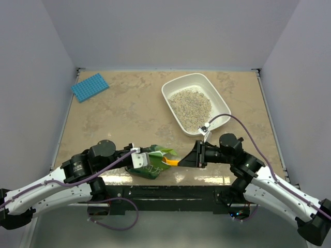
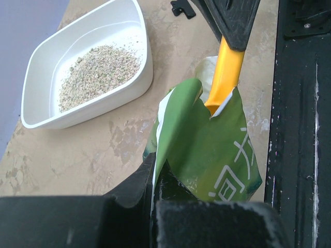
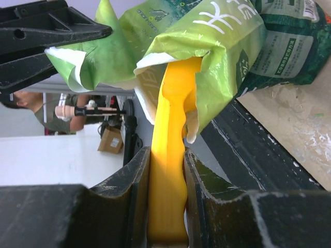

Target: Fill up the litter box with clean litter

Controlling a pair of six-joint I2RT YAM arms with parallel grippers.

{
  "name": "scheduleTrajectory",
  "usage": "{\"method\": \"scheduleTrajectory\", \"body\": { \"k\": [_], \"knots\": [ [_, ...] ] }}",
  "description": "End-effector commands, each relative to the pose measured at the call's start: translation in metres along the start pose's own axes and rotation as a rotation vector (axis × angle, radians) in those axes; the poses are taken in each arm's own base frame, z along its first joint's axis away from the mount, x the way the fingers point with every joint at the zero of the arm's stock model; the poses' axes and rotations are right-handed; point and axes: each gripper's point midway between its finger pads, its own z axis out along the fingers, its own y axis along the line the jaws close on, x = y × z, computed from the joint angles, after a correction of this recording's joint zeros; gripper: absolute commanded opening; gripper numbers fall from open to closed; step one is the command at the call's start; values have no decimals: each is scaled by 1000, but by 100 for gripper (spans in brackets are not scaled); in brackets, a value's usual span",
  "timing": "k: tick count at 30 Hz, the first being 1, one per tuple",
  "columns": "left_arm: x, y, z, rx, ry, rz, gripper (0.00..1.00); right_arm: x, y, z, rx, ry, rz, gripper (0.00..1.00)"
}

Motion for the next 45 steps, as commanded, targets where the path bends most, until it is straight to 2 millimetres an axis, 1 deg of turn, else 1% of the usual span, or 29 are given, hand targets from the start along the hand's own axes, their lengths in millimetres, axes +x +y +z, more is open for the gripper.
{"method": "scheduleTrajectory", "body": {
  "k": [1, 2, 4, 14, 15, 19, 22, 28, 32, 34, 35, 36, 38, 41, 45],
  "knots": [
    [-14, 10, -2, -47, -54, -6, 0, -7, 1, -9, 22, -68, 73, 0],
    [-14, 11, -3, -50, -58, -4, 0, -8, 4, -12, 13, -82, 73, 0],
    [-14, 11, -3, -53, -60, -4, 0, -10, 1, -15, 32, -102, 96, 0],
    [-14, 9, 0, -44, -66, 4, 0, -18, 4, -42, 76, -232, 162, 0],
    [-14, 9, 0, -44, -66, 2, 0, -17, 6, -48, 73, -247, 167, 0],
    [-14, 9, 0, -48, -70, 7, 0, -17, 7, -60, 64, -298, 213, 0],
    [-13, 9, -1, -52, -74, 8, 0, -15, 6, -66, 61, -317, 236, 0],
    [-11, 10, 0, -57, -71, 6, 0, -15, 7, -73, 59, -345, 267, 0],
    [-9, 10, 1, -59, -64, 2, 0, -19, 18, -77, 40, -356, 262, 0],
    [-8, 10, 3, -57, -58, 2, 0, -20, 19, -78, 57, -353, 248, 0],
    [-8, 9, 3, -55, -57, 2, 0, -22, 24, -81, 52, -359, 240, 0],
    [-9, 9, 4, -54, -59, 2, 0, -23, 23, -80, 66, -356, 238, 0],
    [-8, 9, 5, -50, -53, 0, 0, -25, 29, -84, 61, -364, 230, 0],
    [-7, 7, 8, -41, -50, -7, 0, -25, 31, -87, 68, -368, 224, 0],
    [-5, 7, 15, -31, -30, -12, 0, -21, 25, -90, 90, -365, 232, 0]
  ]
}}
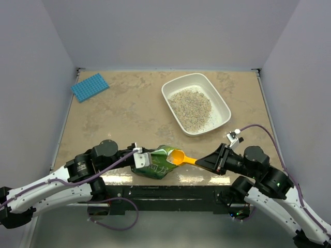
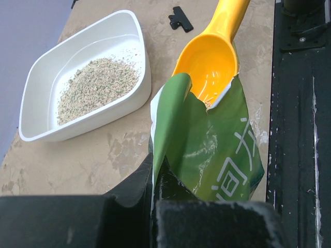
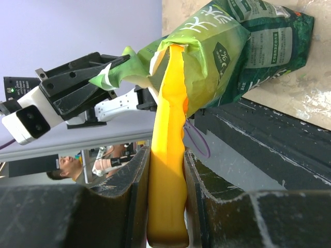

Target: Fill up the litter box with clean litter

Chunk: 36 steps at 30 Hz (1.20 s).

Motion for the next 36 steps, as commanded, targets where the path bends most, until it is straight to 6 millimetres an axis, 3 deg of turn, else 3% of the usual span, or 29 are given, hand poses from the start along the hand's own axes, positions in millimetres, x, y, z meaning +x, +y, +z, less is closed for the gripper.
{"method": "scheduleTrajectory", "body": {
  "k": [1, 9, 28, 36],
  "knots": [
    [4, 5, 8, -22, 26, -13, 0, -11, 13, -16, -36, -78, -27, 0],
    [6, 1, 25, 9, 63, -17, 0, -7, -8, -25, -57, -117, 47, 0],
    [13, 3, 30, -12, 84, -9, 0, -9, -33, -60, 66, -189, 66, 0],
    [-4, 17, 25, -80, 18, -24, 0, -9, -36, -79, 86, -222, 62, 0]
  ]
}}
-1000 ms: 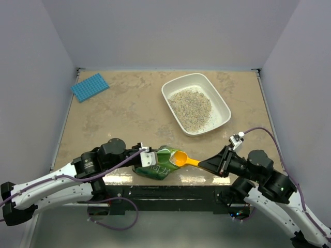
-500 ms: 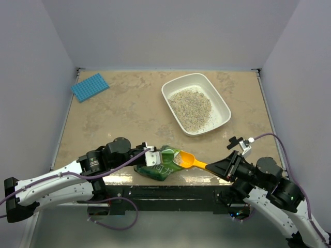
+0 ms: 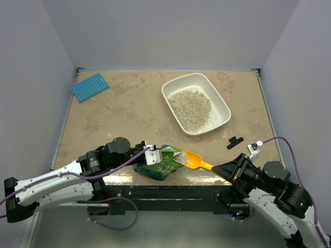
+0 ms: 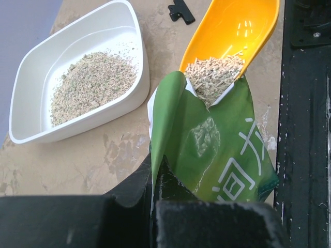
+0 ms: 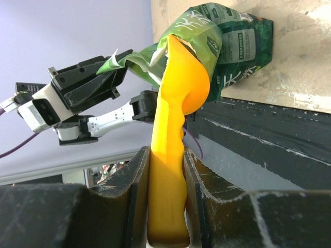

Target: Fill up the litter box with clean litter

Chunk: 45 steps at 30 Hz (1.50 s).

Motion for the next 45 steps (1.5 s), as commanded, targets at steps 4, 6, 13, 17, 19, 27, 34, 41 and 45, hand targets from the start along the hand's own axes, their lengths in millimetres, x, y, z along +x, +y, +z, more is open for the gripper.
{"method": "scheduleTrajectory", "body": {
  "k": [4, 6, 13, 17, 19, 27, 34, 41, 45],
  "knots": [
    [-28, 23, -14, -109, -96, -38, 0, -11, -10, -26, 34, -86, 4, 0],
    [-32, 23, -15, -108, -109, -43, 0, -11, -8, -28, 30, -87, 0, 0],
    [-29, 22, -13, -105, -90, -63, 0, -14, -3, -43, 22, -109, -4, 0],
    [-31, 23, -13, -112, -98, -75, 0, -16, 7, -55, -14, -127, -7, 0],
    [-32, 24, -12, -113, -101, -78, 0, -17, 10, -57, -23, -130, -5, 0],
    [-29, 22, -11, -109, -88, -94, 0, -25, 30, -64, -99, -175, 4, 0],
    [-27, 21, -16, -106, -84, -90, 0, -41, 68, -56, -236, -237, 19, 0],
    [-17, 17, -16, -98, -63, -66, 0, -78, 95, -32, -234, -392, 27, 0],
    [-13, 13, -15, -76, -38, -61, 0, -101, 105, -19, -240, -494, 48, 0]
  ]
}}
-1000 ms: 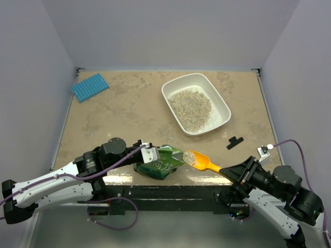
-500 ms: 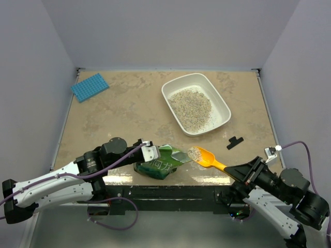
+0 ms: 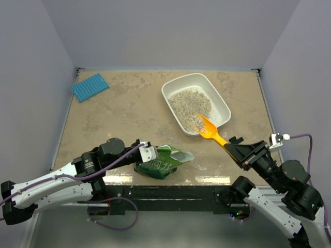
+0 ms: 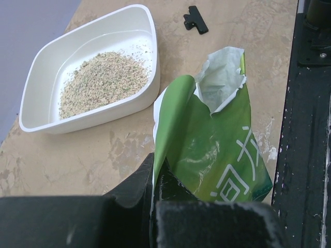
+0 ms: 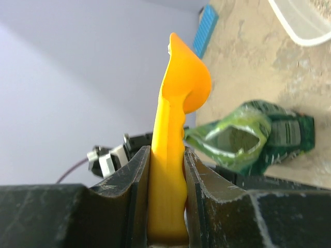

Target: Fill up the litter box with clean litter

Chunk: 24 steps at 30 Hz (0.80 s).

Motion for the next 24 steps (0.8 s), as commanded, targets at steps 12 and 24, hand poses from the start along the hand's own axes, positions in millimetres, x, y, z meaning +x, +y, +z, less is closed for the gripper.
{"method": "scheduleTrajectory", "body": {
  "k": [12, 24],
  "knots": [
    [-10, -4, -17, 19, -37, -55, 0, -61, -23, 91, 62, -442, 121, 0],
    [0, 7, -30, -55, 16, -79, 0, -56, -117, 160, 502, -489, -238, 0]
  ]
}}
